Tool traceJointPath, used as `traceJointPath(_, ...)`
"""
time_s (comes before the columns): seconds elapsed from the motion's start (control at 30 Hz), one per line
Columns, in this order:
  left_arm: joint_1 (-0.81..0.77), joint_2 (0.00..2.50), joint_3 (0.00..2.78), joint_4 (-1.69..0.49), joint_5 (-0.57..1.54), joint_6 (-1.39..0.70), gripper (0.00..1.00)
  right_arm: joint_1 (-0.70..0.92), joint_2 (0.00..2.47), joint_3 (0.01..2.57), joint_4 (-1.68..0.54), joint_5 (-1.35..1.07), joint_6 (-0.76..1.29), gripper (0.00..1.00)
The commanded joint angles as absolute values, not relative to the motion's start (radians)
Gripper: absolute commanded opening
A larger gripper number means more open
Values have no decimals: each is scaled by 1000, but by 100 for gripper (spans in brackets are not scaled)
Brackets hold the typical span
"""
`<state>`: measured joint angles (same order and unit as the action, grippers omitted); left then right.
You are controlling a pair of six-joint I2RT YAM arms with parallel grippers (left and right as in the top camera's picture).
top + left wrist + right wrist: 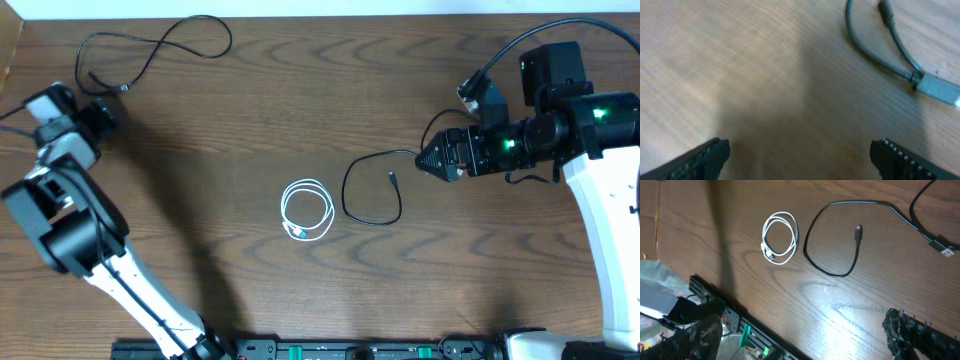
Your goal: Untangle cables
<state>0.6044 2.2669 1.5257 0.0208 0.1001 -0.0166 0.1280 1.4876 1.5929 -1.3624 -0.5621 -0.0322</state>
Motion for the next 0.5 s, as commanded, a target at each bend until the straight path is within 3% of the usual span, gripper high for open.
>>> traceJointPath(0.0, 585, 2116, 1525, -59, 261, -18, 96, 133, 1483, 1589, -1349, -538, -19, 99)
traceJointPath(0.2, 530, 1935, 1525, -219, 678, -282, 96, 132, 1485, 1589, -1323, -453, -14, 99)
traceJointPath(0.3, 430, 1906, 1525, -367, 899, -353, 96, 132, 1493, 1588, -1309, -448, 6, 99)
traceJointPath(0.47, 233, 1910, 1497, -617, 805, -282, 96, 100, 1523, 1575, -1278, -332, 108, 99)
